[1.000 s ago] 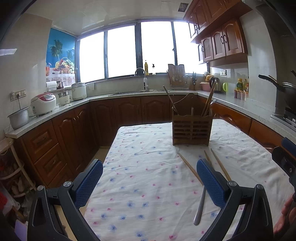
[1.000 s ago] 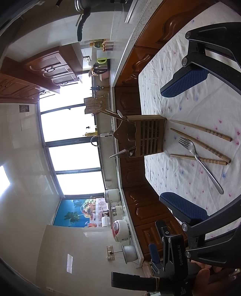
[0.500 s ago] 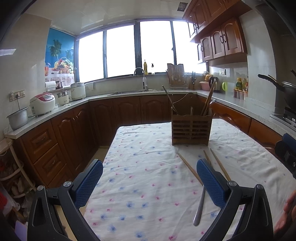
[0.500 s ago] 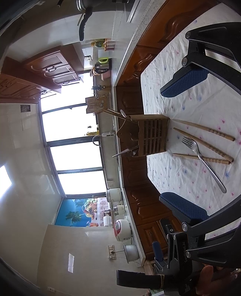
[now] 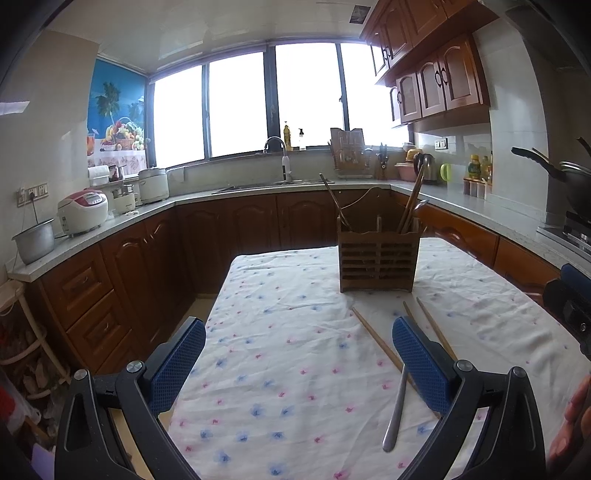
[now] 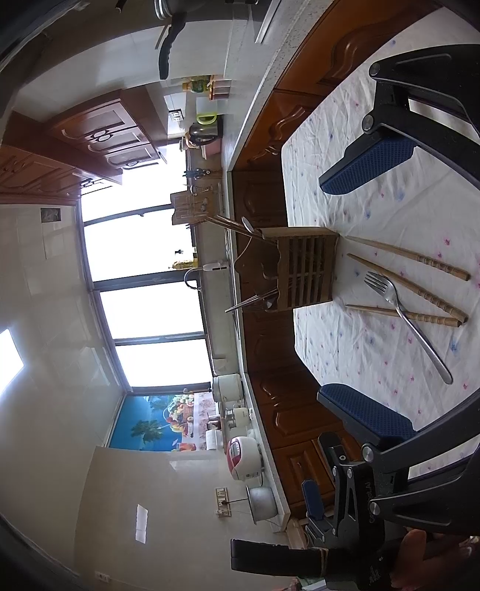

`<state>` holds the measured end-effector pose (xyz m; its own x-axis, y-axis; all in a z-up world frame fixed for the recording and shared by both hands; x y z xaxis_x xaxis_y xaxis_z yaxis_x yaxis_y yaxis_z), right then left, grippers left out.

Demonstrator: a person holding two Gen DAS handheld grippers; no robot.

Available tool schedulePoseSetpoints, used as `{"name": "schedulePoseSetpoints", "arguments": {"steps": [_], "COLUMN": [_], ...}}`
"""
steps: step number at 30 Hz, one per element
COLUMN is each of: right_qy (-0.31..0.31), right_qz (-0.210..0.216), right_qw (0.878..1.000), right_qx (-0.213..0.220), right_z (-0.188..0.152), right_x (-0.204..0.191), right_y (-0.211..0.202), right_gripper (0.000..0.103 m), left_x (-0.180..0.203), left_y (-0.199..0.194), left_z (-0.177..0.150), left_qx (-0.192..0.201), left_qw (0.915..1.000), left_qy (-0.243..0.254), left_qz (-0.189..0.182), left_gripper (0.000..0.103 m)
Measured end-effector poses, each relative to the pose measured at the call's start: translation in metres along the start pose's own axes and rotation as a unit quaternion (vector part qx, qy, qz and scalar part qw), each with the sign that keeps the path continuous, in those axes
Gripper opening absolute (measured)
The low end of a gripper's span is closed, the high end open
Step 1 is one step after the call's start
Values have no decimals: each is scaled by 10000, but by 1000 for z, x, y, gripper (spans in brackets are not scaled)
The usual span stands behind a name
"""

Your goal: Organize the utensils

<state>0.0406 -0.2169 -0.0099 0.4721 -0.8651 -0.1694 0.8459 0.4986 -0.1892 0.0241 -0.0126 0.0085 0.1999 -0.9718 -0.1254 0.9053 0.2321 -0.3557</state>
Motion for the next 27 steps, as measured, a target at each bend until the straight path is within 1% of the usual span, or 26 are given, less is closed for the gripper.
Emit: {"name": "schedulePoseSetpoints", "arguments": {"steps": [27], "right_qy": [16], "right_qz": [5], "right_qw": [10000], "right_qx": [-15], "right_z": [2], "right_x": [5], "right_y": [3], "right_gripper": [103], "left_x": [6], "left_y": [4], "left_z": [4], "left_qx": [-32], "left_qw": [10000], "left_qy": [7], "left_qz": [64], "left_gripper": [102]}}
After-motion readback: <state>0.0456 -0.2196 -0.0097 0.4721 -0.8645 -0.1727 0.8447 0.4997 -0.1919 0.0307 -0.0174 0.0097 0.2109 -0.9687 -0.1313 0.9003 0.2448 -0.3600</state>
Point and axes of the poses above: each gripper's, at about its wrist camera, not at the fingertips, and y roughly the way its jaws point, x to its right, z to its top, the point moved 1 cm from there along y, roughly the way its jaws point, and after that the axes turned 14 degrees about z, right-handed, at the moved point
